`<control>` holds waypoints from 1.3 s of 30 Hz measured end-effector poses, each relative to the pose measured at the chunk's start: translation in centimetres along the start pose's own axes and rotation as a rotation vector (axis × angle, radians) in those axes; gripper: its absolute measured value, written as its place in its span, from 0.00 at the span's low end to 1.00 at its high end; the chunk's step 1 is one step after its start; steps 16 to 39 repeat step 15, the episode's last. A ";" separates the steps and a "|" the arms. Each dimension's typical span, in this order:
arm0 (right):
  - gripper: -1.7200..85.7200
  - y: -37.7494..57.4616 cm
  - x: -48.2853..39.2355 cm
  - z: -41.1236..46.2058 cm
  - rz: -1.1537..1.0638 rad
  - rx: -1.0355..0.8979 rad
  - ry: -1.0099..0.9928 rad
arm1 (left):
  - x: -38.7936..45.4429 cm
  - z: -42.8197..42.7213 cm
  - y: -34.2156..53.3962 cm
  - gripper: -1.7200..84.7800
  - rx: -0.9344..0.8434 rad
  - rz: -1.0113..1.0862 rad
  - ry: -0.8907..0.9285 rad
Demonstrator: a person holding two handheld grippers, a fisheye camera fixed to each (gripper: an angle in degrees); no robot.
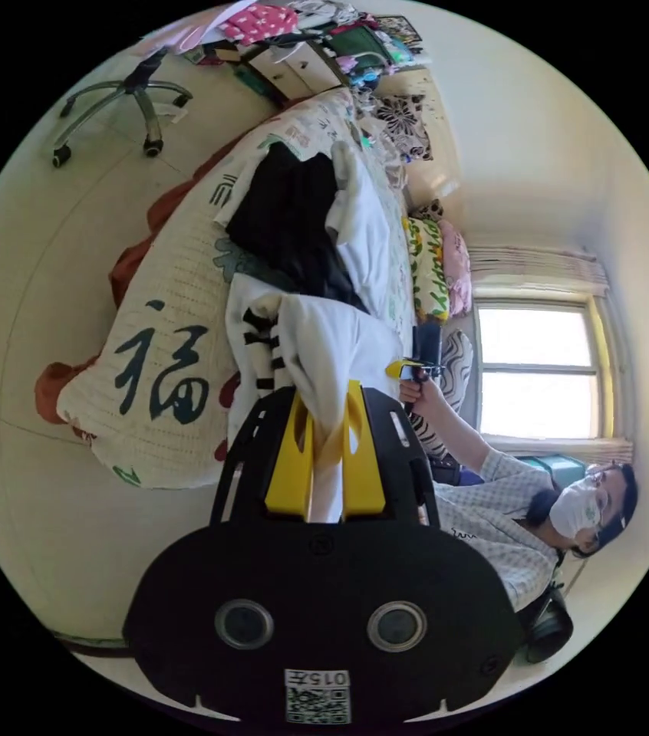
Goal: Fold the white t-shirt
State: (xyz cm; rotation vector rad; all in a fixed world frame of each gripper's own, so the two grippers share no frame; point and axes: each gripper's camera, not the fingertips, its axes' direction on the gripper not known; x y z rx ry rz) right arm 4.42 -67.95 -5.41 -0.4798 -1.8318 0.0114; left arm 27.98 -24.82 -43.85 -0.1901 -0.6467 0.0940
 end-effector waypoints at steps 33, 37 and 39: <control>0.13 -6.1 -1.5 -0.5 -0.001 0.202 0.260 | 17.9 -0.5 15.7 0.09 0.533 0.397 -0.533; 0.13 -6.1 -1.5 -0.5 -0.001 0.202 0.260 | 17.9 -0.5 15.7 0.09 0.533 0.397 -0.533; 0.13 -6.1 -1.5 -0.5 -0.001 0.202 0.260 | 17.9 -0.5 15.7 0.09 0.533 0.397 -0.533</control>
